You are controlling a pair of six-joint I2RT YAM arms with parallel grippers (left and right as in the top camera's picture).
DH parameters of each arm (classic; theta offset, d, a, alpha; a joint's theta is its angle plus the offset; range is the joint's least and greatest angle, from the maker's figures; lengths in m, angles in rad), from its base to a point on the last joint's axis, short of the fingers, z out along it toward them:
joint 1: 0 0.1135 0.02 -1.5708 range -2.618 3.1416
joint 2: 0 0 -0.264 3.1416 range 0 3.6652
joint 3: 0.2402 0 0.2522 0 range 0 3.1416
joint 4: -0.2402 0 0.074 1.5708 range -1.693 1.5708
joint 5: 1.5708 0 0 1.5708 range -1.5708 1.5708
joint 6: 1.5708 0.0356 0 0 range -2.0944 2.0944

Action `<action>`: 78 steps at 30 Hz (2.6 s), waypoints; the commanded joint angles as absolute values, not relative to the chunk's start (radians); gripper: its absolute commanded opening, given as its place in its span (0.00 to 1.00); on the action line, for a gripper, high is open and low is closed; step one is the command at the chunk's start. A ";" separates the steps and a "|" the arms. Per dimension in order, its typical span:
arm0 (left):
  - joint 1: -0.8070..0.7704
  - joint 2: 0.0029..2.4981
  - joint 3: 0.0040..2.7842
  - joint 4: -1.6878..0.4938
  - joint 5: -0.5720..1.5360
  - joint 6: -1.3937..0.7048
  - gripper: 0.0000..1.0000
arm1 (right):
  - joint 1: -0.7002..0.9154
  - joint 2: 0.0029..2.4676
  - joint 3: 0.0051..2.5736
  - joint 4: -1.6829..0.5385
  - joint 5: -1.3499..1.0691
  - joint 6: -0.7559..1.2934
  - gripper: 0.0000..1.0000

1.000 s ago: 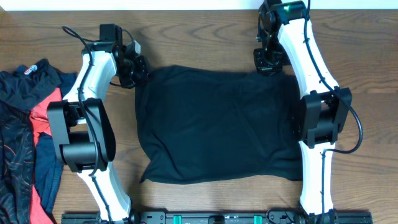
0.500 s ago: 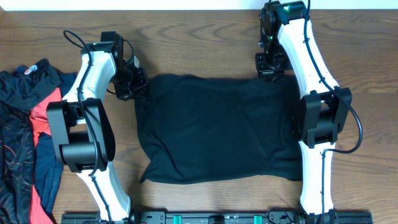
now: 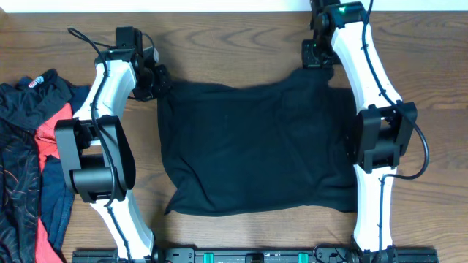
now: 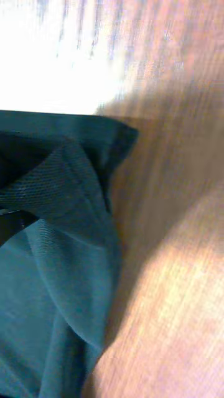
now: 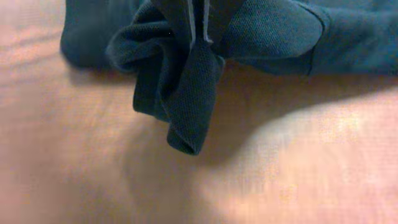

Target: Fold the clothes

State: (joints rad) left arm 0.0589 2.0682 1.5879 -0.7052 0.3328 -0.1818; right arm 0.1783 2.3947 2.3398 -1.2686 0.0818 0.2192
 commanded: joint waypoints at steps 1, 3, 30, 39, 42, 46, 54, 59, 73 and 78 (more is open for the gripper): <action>0.067 2.038 1.633 -0.685 0.319 -0.169 0.06 | 0.156 2.381 2.343 -1.226 0.129 0.208 0.01; 0.067 2.038 1.637 -0.672 0.319 -0.170 0.06 | 0.146 2.378 2.343 -1.190 0.135 0.208 0.01; 0.087 2.036 1.637 -0.469 0.296 -0.215 0.06 | 0.035 2.336 2.343 -0.941 0.112 0.089 0.01; 0.086 1.983 1.637 -0.508 0.297 -0.218 0.06 | 0.025 2.254 2.343 -1.019 0.112 0.080 0.01; 0.087 1.938 1.637 -0.552 0.298 -0.218 0.06 | 0.026 2.224 2.343 -1.103 0.103 0.081 0.01; 0.086 1.878 1.637 -0.674 0.298 -0.218 0.06 | 0.027 2.201 2.343 -1.314 0.061 0.141 0.01; 0.086 1.869 1.627 -0.945 0.297 -0.218 0.06 | 0.041 2.205 2.304 -1.659 -0.068 0.250 0.01; 0.082 1.869 1.592 -0.995 0.297 -0.213 0.06 | 0.057 2.205 2.240 -1.684 -0.069 0.250 0.02; 0.079 1.871 1.314 -0.788 0.294 -0.204 0.06 | 0.059 2.205 1.840 -1.441 -0.168 0.261 0.01; 0.079 1.871 1.226 -0.715 0.294 -0.204 0.06 | 0.059 2.205 1.796 -1.406 -0.173 0.266 0.01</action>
